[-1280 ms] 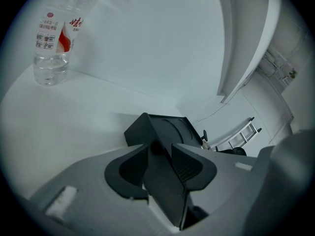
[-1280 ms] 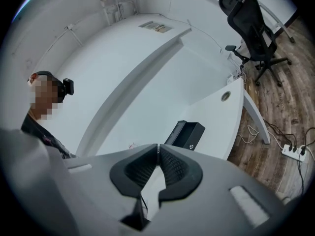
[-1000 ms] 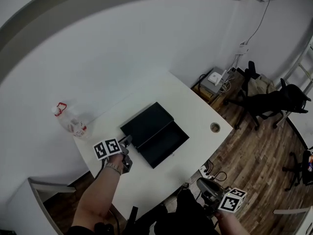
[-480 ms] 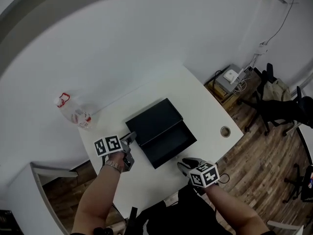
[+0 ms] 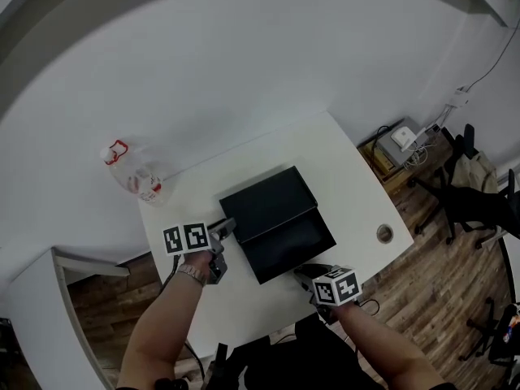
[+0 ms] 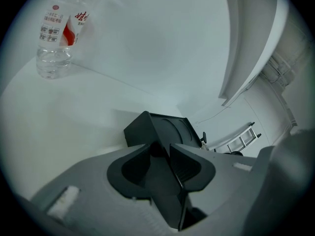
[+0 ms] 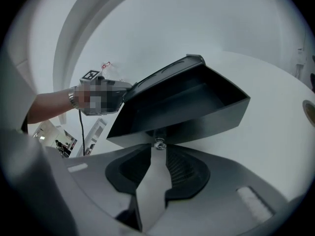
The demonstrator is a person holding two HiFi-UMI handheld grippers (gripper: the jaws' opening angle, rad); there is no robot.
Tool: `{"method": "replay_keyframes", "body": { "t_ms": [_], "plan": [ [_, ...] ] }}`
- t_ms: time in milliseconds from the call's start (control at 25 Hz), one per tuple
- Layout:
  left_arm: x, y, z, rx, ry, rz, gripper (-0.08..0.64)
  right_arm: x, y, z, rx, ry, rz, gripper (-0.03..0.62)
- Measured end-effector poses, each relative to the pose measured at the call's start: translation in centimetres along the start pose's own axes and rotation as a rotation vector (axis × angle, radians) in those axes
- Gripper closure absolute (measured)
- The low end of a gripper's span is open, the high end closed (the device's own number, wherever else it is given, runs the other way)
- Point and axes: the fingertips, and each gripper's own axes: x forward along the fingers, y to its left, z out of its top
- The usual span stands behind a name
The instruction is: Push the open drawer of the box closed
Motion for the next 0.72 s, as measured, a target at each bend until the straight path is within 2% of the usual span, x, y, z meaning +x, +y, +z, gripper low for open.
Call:
{"method": "replay_keyframes", "body": {
  "t_ms": [120,360,720],
  "plan": [
    [0.0,0.0,0.1,0.018,0.010,0.012,0.431,0.3,-0.2,0.3,0.010,0.009,0.011,0.520],
    [0.0,0.0,-0.1,0.009,0.030,0.010,0.433,0.2,0.2,0.6,0.021,0.015,0.041,0.523],
    [0.0,0.0,-0.1,0.026,0.045,0.024,0.433,1.5,0.0,3.7,-0.007,0.019,0.062,0.525]
  ]
}}
